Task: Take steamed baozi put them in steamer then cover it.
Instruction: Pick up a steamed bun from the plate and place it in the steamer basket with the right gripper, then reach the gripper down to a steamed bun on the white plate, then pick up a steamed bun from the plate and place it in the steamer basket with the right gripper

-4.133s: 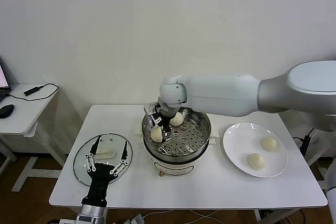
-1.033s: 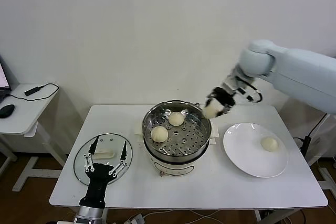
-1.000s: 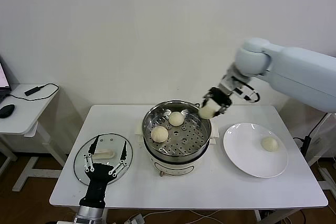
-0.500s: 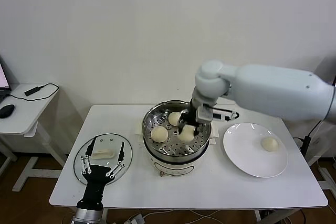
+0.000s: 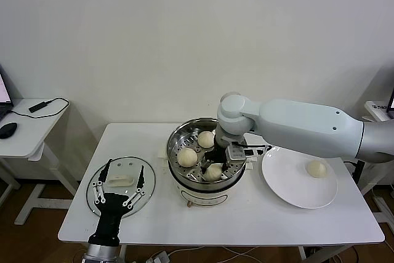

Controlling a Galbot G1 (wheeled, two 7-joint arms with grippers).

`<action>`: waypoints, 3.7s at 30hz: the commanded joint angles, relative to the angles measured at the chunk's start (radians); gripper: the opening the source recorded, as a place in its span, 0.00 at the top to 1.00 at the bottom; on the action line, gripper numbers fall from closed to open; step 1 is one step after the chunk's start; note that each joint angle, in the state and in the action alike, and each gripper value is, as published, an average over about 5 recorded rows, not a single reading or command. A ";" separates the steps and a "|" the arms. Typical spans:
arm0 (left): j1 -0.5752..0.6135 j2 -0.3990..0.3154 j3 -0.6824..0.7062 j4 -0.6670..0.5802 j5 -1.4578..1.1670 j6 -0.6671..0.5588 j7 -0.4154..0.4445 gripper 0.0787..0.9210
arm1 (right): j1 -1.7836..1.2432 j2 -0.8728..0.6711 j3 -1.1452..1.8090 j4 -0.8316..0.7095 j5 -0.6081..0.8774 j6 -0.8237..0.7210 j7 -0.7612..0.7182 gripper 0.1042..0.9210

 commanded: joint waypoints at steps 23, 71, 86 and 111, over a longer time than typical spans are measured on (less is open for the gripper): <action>-0.014 0.006 0.011 0.007 -0.006 -0.002 0.001 0.12 | 0.216 -0.386 -0.057 -0.406 0.672 -0.652 -0.199 0.12; -0.016 0.001 0.006 0.024 -0.004 -0.001 0.002 0.12 | -0.435 -0.213 0.425 -1.019 0.213 -0.506 0.027 0.19; -0.020 0.003 0.004 0.020 -0.007 0.001 0.002 0.12 | -0.428 -0.222 0.426 -0.992 0.224 -0.506 0.036 0.43; -0.035 0.010 0.016 0.007 -0.009 0.006 0.002 0.12 | 0.414 -0.055 -0.199 -0.334 0.812 -0.700 -0.334 0.39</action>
